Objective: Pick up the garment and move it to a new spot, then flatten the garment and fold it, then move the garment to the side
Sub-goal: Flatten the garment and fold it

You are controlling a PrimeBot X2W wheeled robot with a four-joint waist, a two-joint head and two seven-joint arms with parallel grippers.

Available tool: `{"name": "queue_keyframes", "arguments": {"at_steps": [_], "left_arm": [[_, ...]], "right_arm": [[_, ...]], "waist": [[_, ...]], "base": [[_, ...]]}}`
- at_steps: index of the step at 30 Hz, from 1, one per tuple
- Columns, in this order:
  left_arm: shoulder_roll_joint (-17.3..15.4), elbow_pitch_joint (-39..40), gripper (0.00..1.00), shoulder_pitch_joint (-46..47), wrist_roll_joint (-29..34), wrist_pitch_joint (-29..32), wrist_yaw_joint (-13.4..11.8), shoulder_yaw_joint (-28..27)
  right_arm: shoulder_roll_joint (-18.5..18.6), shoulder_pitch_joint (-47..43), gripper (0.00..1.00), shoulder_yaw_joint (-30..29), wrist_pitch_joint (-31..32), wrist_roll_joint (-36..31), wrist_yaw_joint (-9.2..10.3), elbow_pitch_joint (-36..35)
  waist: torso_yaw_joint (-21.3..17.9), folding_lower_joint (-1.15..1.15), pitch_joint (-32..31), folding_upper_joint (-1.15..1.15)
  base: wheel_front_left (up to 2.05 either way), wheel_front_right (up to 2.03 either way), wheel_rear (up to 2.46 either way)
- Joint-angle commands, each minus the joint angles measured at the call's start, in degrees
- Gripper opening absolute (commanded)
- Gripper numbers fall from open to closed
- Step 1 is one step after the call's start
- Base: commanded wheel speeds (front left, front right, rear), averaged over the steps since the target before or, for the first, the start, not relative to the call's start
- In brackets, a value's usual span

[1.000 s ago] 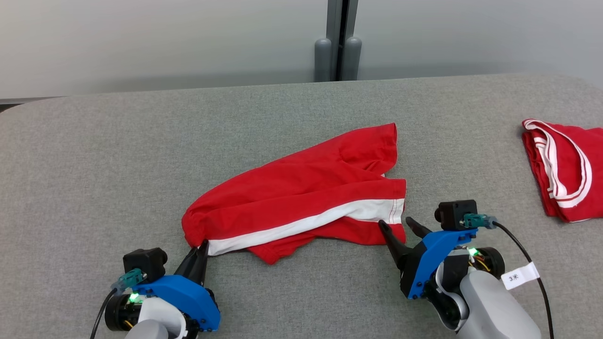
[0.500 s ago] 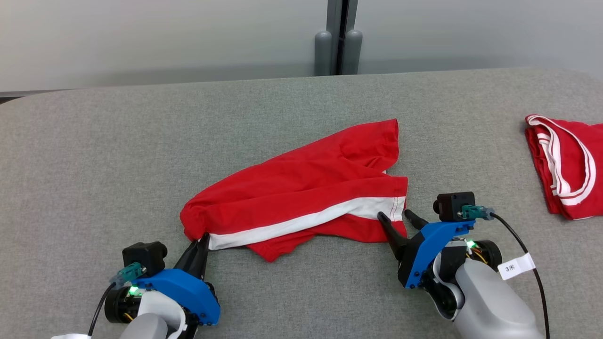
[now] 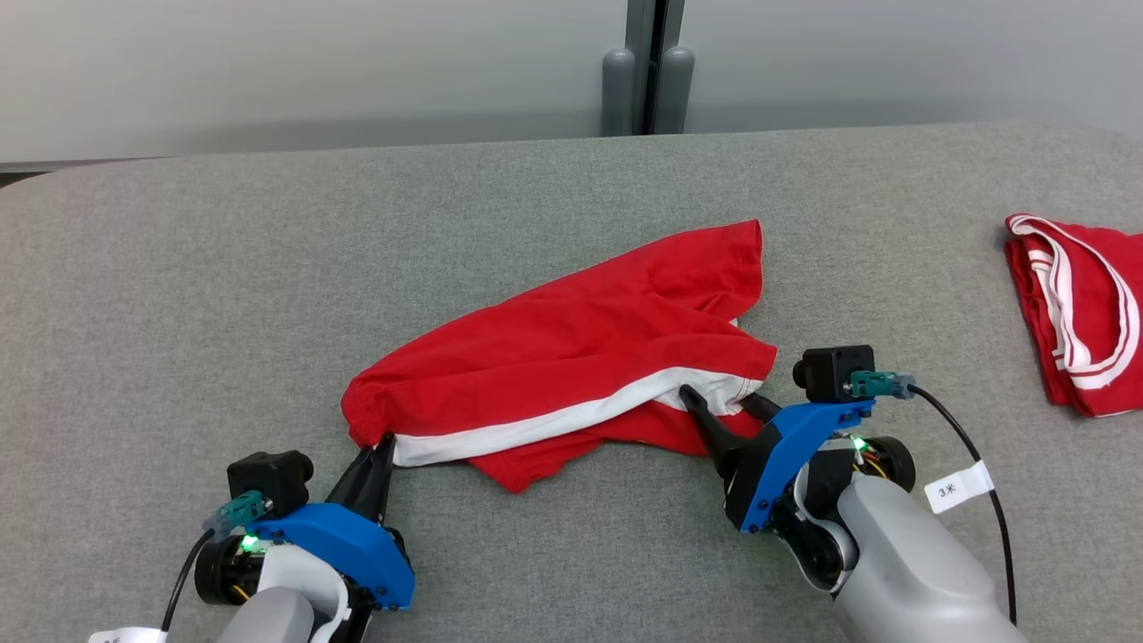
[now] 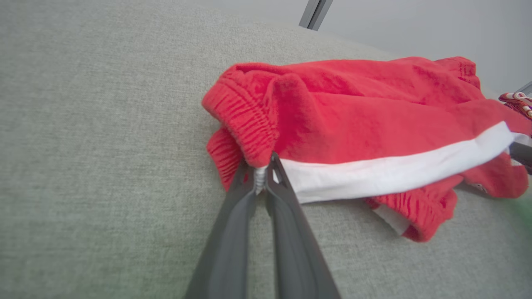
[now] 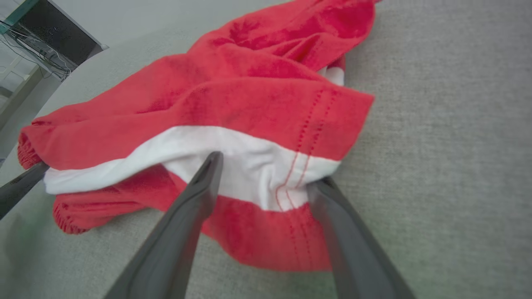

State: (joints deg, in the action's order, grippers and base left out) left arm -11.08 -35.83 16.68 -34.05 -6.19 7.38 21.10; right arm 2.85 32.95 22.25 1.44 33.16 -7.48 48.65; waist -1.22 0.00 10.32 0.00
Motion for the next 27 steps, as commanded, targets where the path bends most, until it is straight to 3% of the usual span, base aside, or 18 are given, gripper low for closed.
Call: {"name": "queue_keyframes", "arguments": {"at_steps": [1, 11, 23, 24, 25, 26, 27], "left_arm": [[-0.3, 0.1, 0.00, 1.0, -0.1, -0.4, 0.0, 0.0], [-0.6, 0.6, 0.00, -0.2, -0.8, -0.5, -0.4, 0.0], [-0.9, 1.5, 0.00, -0.5, -1.2, -0.2, -0.7, 0.5], [-0.9, 1.6, 0.00, -0.5, -1.2, -0.2, -0.7, 0.6], [-0.9, 1.6, 0.00, -0.5, -1.3, -0.2, -0.7, 0.7], [-0.9, 1.6, 0.00, -0.5, -1.3, -0.1, -0.7, 0.7], [-0.9, 1.7, 0.00, -0.5, -1.3, -0.1, -0.7, 0.8]], "right_arm": [[0.1, -0.1, 1.00, 0.2, -0.1, 0.1, -0.03, -0.3], [0.1, -3.6, 1.00, -2.4, 0.2, -2.0, -0.03, -3.3], [0.1, -6.4, 1.00, -4.1, 3.2, -4.5, -0.03, -12.1], [0.1, -6.7, 0.71, -4.3, 3.7, -4.6, -0.03, -12.3], [0.1, -6.8, 0.50, -4.5, 4.2, -5.0, -0.03, -12.5], [0.1, -6.8, 0.45, -4.7, 4.6, -5.3, -0.03, -12.7], [0.1, -6.7, 0.34, -4.7, 5.1, -5.4, -0.03, -12.7]], "waist": [[-0.1, 0.00, -0.1, 0.00], [-1.1, 0.00, -1.2, 0.00], [-1.2, 0.00, -1.1, 0.00], [-1.1, 0.00, -1.1, 0.00], [-1.1, 0.00, -1.1, 0.00], [-1.0, 0.00, -1.1, 0.00], [-1.0, 0.00, -1.0, 0.00]], "base": [[0.00, 0.00, 0.00], [0.00, 0.00, 0.00], [0.00, 0.00, 0.00], [0.00, 0.00, 0.00], [0.00, 0.00, 0.00], [0.00, 0.00, 0.00], [0.00, 0.00, 0.00]]}}
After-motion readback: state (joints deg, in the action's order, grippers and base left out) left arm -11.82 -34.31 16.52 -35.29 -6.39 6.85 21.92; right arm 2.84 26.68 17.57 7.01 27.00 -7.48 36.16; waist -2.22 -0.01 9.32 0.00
